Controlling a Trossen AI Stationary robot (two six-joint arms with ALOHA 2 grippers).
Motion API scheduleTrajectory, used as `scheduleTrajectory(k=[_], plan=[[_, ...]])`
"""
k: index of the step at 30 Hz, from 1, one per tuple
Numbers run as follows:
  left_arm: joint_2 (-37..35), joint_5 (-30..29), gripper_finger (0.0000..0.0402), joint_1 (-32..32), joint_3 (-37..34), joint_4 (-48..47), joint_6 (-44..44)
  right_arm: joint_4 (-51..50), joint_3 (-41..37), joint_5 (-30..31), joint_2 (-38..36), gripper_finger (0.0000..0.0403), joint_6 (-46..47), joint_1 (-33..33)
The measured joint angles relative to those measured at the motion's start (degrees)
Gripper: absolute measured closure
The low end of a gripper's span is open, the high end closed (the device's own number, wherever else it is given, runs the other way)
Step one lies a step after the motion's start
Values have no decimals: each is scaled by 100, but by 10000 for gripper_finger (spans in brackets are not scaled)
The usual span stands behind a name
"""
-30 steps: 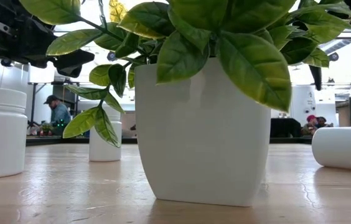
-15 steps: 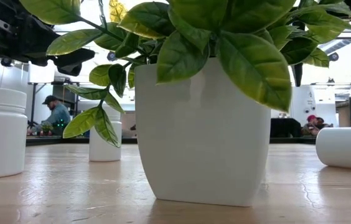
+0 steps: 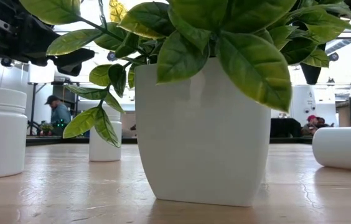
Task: Pick and place pill bottles into a basket
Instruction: Put the white pill bottle into the blue bin
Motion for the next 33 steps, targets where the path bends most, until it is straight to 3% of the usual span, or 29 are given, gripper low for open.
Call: scheduleTrajectory(k=[7,33], plan=[[-13,-18,214,0,4,0,0,676,-2,-3,0,76,-62,17],[-60,-42,214,0,9,0,2,666,2,-278,466,76,-145,356]])
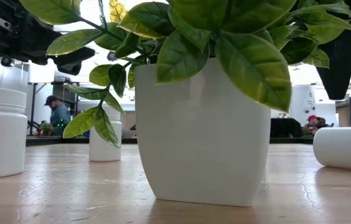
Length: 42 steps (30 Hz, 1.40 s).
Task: Pick and place pill bottles into a basket
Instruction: Put the white pill bottle into the blue bin
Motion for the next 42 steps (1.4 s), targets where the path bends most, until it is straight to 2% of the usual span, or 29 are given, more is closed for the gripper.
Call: scheduleTrajectory(k=[7,42], plan=[[-6,0,214,0,-9,0,0,87,-7,-21,0,76,-364,-1],[-12,2,214,0,-17,-2,2,1137,-929,-33,4,76,-509,-164]])
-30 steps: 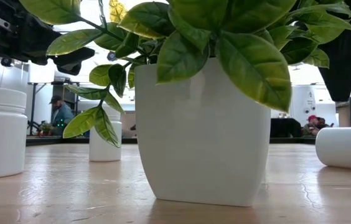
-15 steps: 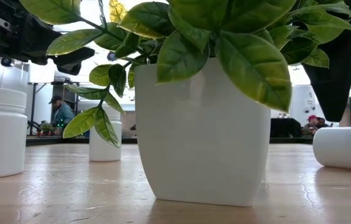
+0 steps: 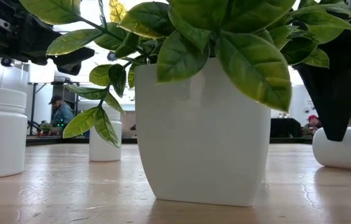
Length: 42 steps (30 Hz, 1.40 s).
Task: Pick and place pill bottles into a basket
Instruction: Put the white pill bottle into the blue bin
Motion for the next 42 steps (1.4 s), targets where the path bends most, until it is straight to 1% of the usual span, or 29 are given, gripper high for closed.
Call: scheduleTrajectory(k=[4,28,42], plan=[[-2,0,214,0,2,2,0,24,-53,15,0,76,-225,0],[-4,0,214,0,4,4,0,248,-168,-141,0,76,-308,-19],[2,2,214,2,13,2,0,277,-236,-127,0,76,-655,-276]])
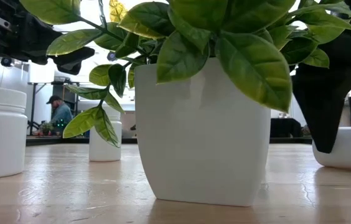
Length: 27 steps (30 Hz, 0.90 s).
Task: Pick and place pill bottles into a basket
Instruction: Put the white pill bottle into the blue bin
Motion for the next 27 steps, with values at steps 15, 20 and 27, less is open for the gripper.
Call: scheduleTrajectory(k=[15,20,27], plan=[[9,0,214,-2,-6,0,0,-16,39,11,0,76,-513,-104],[4,0,214,-1,-9,-2,0,-17,1,49,0,76,-550,-171],[2,0,214,-1,-9,-1,0,13,0,142,0,80,-555,-212]])
